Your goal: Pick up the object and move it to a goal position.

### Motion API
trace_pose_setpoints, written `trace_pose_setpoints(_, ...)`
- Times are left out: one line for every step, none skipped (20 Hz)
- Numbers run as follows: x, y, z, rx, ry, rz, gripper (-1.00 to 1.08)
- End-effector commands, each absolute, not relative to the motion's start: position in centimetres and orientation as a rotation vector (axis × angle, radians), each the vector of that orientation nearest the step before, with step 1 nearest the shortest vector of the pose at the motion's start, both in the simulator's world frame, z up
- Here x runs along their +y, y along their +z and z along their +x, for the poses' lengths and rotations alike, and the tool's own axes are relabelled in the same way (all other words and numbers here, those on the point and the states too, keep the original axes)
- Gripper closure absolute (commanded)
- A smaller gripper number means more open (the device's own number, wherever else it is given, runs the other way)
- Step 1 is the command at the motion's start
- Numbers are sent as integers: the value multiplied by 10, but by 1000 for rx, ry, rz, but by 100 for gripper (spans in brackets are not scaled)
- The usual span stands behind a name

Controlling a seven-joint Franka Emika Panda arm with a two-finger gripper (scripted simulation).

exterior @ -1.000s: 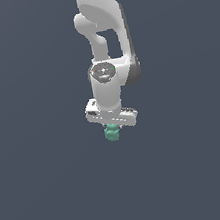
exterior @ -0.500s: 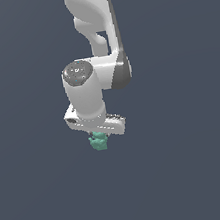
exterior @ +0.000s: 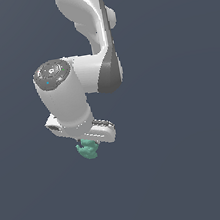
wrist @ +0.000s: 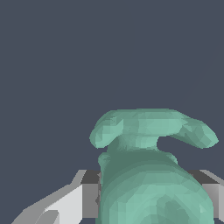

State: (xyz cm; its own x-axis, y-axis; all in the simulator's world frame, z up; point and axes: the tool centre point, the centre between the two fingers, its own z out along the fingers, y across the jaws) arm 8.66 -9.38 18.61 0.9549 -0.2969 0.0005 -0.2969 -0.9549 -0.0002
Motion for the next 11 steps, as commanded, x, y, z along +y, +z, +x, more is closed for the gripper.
trace_pose_setpoints(-99, 191, 93, 470, -1, -3106, 108)
trace_pose_setpoints(-101, 192, 94, 470, -1, -3106, 108)
trace_pose_setpoints(-102, 193, 96, 470, -1, -3106, 108)
trace_pose_setpoints(-103, 194, 97, 470, -1, -3106, 108)
trace_pose_setpoints(-104, 195, 98, 470, -1, -3106, 108)
trace_pose_setpoints(-105, 196, 99, 470, -1, -3106, 108)
trace_pose_setpoints(-106, 196, 100, 470, -1, -3106, 108)
trace_pose_setpoints(-106, 197, 101, 470, -1, -3106, 108)
trace_pose_setpoints(-107, 197, 101, 470, -1, -3106, 108)
trace_pose_setpoints(-107, 197, 101, 470, -1, -3106, 108)
trace_pose_setpoints(-107, 197, 102, 470, -1, -3106, 108)
